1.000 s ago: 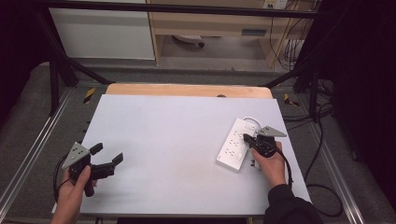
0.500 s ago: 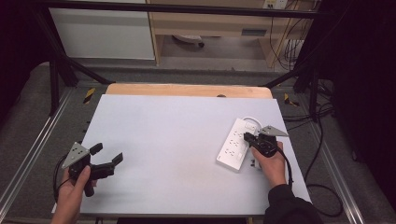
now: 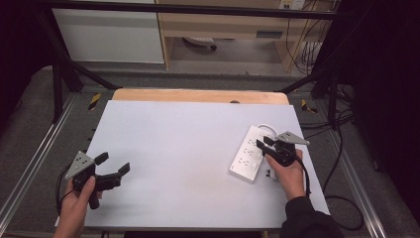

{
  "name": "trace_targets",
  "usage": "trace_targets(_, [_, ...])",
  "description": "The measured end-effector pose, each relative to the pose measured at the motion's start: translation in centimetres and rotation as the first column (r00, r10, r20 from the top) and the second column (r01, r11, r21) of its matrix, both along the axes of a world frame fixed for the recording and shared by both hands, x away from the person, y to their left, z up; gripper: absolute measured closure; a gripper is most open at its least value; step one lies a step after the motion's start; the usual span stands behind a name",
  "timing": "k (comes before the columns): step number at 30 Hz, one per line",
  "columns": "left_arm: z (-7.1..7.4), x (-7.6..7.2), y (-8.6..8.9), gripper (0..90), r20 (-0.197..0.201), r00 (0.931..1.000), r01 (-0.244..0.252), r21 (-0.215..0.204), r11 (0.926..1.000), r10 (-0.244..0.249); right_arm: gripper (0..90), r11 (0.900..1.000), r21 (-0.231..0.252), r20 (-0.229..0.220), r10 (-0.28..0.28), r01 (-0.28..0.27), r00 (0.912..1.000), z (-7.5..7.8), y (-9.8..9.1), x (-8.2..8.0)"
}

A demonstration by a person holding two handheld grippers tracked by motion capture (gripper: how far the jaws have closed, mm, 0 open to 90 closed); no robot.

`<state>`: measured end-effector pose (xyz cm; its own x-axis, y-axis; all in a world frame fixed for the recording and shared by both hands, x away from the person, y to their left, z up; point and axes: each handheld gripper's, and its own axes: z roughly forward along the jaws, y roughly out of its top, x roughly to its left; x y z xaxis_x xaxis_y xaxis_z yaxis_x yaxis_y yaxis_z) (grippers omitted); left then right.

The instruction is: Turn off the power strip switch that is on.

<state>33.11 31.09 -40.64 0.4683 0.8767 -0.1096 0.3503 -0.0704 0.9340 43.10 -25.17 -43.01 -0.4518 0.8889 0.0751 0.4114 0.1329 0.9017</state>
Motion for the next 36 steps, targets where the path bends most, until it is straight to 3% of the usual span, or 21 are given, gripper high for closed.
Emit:
trace_targets(4, [0.0, -0.1, 0.0, 6.9, -0.003, 1.0000, 0.002, 0.004, 1.0000, -0.002, 43.4, 0.9999, -0.003, -0.001, -0.016, 0.016, 0.9999, 0.3, 0.2, 0.0])
trace_targets(9, [-0.1, -0.2, 0.0, 6.7, -0.004, 1.0000, -0.001, 0.002, 1.0000, 0.001, 19.9, 0.9980, -0.009, -0.013, -0.063, 0.063, 0.9979, 0.5, 0.2, 0.2])
trace_targets(14, [-0.1, -0.3, -0.1, 6.3, -0.003, 1.0000, 0.007, 0.011, 0.9999, -0.007, 7.6, 0.9953, -0.018, 0.001, -0.095, 0.095, 0.9955, 1.0, 0.2, 0.3])
trace_targets(23, [-0.2, -0.6, -0.3, 5.1, -0.007, 0.9999, 0.011, 0.025, 0.9996, -0.011, 3.7, 0.9950, -0.031, 0.012, -0.095, 0.095, 0.9954, 2.2, 0.8, 0.1])
trace_targets(32, [-0.2, -1.1, 0.2, 5.3, -0.013, 0.9998, -0.014, 0.025, 0.9996, 0.015, 3.0, 0.9955, -0.053, 0.017, -0.078, 0.079, 0.9968, 3.7, 1.4, 0.6])
trace_targets(36, [-0.3, -1.1, 0.3, 5.4, -0.020, 0.9997, -0.016, 0.023, 0.9996, 0.016, 4.5, 0.9973, -0.030, 0.032, -0.067, 0.068, 0.9973, 4.9, 1.6, 0.6])
